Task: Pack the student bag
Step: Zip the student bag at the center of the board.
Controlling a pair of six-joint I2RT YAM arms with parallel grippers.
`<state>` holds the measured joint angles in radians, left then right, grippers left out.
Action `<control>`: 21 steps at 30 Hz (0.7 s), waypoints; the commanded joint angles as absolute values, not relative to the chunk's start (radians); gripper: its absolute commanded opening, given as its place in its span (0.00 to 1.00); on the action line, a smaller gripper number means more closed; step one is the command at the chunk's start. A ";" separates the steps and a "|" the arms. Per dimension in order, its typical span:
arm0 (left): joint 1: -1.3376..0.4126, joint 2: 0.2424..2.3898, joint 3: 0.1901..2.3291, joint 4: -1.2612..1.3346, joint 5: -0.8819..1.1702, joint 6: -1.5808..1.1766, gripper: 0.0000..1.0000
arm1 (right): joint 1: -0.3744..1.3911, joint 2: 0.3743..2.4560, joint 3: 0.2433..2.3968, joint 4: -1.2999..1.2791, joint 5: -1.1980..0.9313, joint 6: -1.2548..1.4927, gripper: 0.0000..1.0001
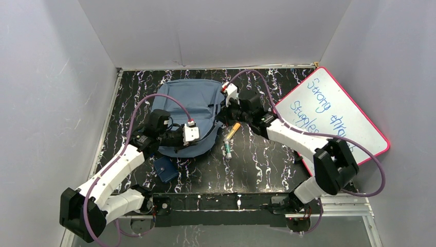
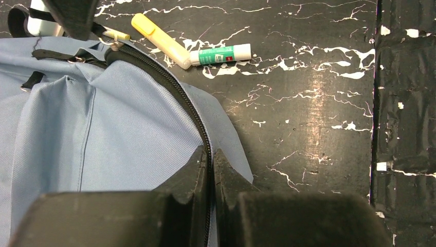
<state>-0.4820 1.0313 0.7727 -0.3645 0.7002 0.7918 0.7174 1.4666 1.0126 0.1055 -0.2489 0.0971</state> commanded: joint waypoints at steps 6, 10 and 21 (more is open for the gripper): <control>-0.500 1.014 0.772 -0.462 0.744 0.792 0.00 | 0.607 1.641 1.157 0.209 -0.122 0.053 0.00; -0.503 1.014 0.776 -0.467 0.744 0.793 0.00 | 0.572 1.721 1.197 0.237 -0.148 0.049 0.00; -0.509 1.014 0.782 -0.480 0.746 0.795 0.00 | 0.521 1.808 1.278 0.297 -0.166 0.053 0.00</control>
<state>-0.4934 1.0332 0.7727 -0.3889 0.6735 0.8043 0.5842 1.7985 1.1992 0.1562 -0.2646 0.0872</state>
